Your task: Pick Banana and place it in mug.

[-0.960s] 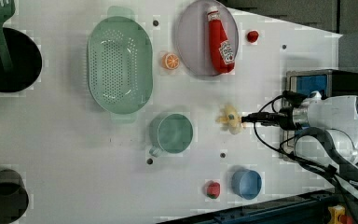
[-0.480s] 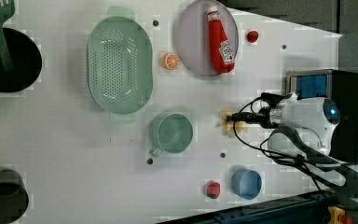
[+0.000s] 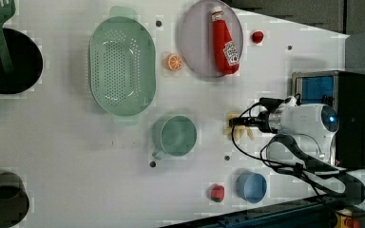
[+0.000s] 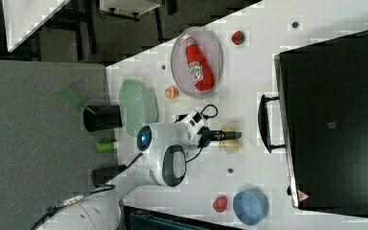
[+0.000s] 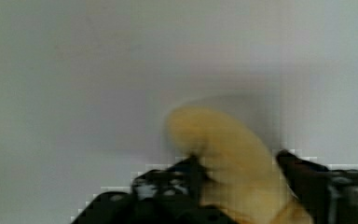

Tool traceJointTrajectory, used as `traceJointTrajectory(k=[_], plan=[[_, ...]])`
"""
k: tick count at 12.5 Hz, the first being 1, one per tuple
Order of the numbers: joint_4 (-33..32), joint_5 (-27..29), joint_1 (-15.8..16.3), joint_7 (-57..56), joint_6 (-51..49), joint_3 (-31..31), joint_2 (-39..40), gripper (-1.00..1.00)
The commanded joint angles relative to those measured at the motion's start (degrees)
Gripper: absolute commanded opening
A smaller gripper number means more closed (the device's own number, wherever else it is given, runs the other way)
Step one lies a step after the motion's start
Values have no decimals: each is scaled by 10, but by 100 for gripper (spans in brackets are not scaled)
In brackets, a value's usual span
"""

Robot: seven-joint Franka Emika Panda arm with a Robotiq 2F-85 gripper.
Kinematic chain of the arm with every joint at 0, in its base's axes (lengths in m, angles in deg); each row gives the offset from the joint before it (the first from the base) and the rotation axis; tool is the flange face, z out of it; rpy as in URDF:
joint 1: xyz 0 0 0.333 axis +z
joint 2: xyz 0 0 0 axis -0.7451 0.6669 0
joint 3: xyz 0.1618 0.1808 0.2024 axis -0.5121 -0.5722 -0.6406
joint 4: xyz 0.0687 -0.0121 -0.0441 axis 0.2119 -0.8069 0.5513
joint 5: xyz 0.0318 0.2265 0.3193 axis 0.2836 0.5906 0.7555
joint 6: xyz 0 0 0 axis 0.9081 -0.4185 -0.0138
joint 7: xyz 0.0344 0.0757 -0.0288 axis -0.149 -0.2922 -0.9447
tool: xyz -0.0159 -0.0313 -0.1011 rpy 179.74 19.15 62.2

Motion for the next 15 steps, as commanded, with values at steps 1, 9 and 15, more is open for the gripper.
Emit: traceJointTrajectory(k=[1, 9, 15], plan=[[0, 10, -3, -15, 3, 8, -23, -24], [7, 11, -11, -15, -148, 19, -199, -38], [100, 12, -12, -14, -419, 25, -374, -38]])
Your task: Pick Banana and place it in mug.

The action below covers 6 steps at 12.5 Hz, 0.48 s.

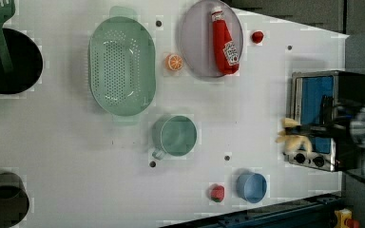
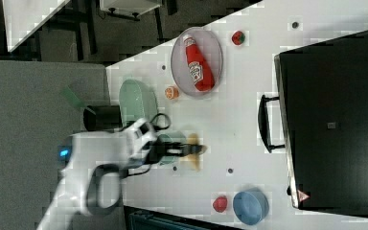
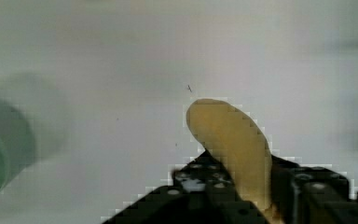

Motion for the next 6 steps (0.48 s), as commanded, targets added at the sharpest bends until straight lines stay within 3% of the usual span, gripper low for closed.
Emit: traceJointTrajectory(k=[1, 6], plan=[[90, 5, 4, -12, -78, -2, -59, -38], [171, 14, 26, 101, -228, -59, -62, -38]])
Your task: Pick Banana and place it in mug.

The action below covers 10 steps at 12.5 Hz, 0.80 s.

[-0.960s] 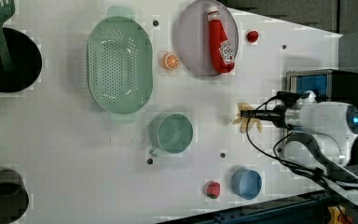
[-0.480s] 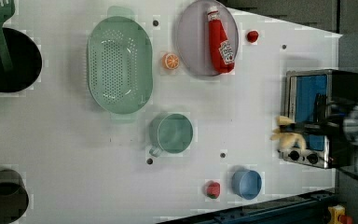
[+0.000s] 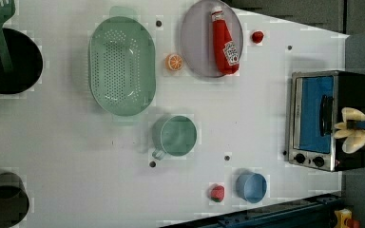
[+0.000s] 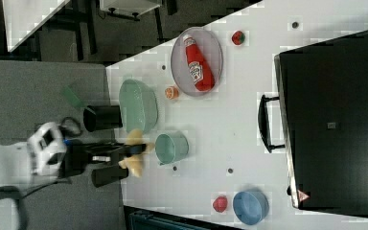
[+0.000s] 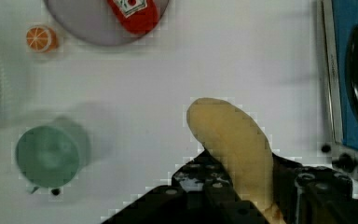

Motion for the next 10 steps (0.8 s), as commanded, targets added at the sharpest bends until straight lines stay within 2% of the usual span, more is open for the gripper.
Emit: traceJointTrajectory(k=[1, 6, 10], plan=[[-29, 10, 30, 116, -20, -71, 9, -38], [-31, 47, 42, 319, 4, -194, 56, -38], [-49, 47, 43, 420, 116, -266, 120, -38]])
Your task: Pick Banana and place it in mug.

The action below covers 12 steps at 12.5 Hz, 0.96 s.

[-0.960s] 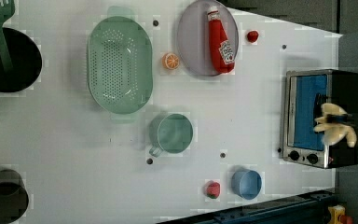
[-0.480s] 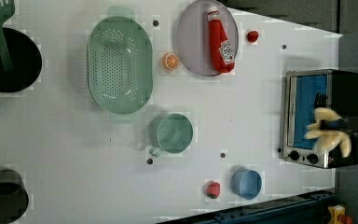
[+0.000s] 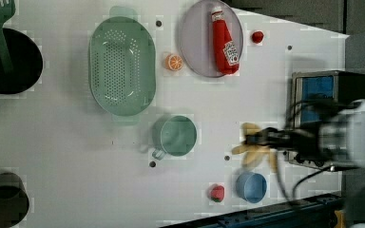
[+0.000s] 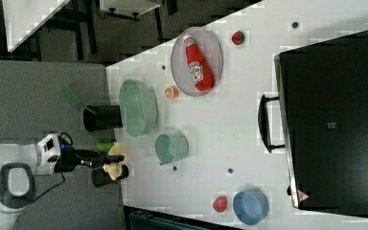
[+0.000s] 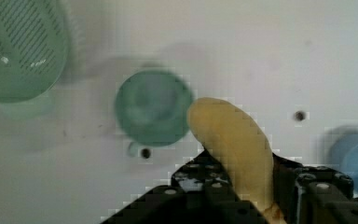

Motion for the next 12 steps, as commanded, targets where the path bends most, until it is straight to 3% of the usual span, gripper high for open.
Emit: traceJointTrajectory(k=[1, 10, 11, 12], plan=[[-28, 5, -6, 110, 78, -26, 33, -38], [-149, 2, -6, 165, 318, -46, 123, -38], [-153, 2, -6, 165, 326, -46, 132, -34], [-155, 2, -6, 165, 338, -45, 141, -15]])
